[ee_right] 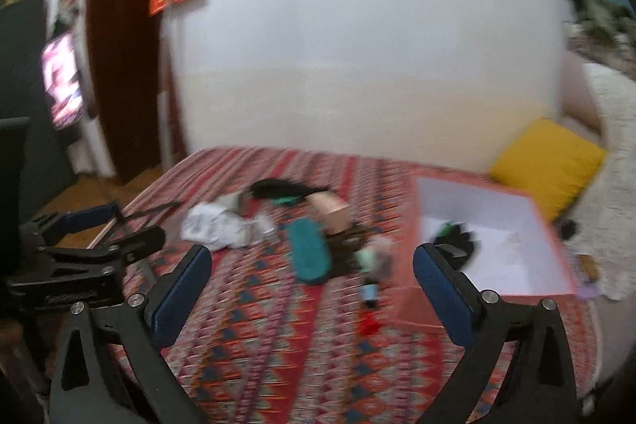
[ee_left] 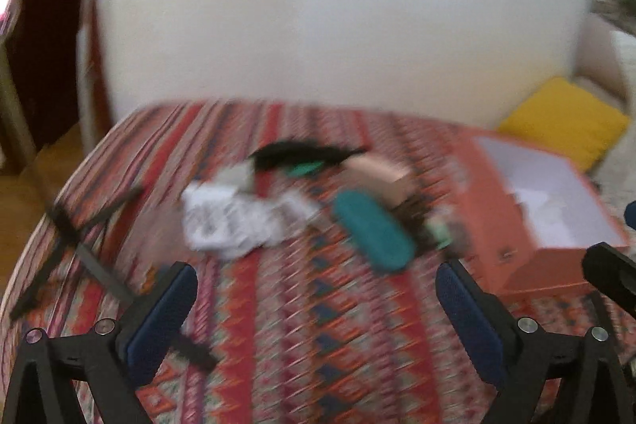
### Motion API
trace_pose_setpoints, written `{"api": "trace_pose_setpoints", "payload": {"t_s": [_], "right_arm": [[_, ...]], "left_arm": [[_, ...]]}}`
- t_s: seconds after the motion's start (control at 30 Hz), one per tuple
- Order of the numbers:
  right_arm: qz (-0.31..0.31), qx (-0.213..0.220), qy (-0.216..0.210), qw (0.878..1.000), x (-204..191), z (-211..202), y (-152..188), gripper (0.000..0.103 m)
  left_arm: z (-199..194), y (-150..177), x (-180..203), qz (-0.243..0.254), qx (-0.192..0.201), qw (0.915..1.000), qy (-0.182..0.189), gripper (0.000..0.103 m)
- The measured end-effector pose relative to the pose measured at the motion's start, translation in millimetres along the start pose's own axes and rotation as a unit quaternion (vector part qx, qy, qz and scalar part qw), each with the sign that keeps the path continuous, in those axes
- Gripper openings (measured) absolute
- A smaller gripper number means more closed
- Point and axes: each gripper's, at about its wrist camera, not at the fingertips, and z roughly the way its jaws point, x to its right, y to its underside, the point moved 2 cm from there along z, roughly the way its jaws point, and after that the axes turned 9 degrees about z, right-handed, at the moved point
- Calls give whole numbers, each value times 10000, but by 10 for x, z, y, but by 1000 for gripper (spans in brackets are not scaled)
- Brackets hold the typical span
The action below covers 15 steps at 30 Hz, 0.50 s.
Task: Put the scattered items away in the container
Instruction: 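Grasp the teal case with the right gripper while the left grasps the battery pack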
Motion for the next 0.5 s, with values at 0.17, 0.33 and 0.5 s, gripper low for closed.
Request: {"api": "trace_pose_setpoints", "payload": {"t_s": [0.17,0.33,0.5], "right_arm": [[-84,-737,-6,9972,-127,867,295,103],[-470,-1280,280,9903,-76,1695,466,103],[-777,-1576,522,9830,42,2348,488,103]], "left_arm": [[585,230,-424,-518,-413,9972,-346,100],[1266,153,-618,-609,-750,9943,-458,99],[1856,12,-813,-929,-1019,9891,-526,99]]}}
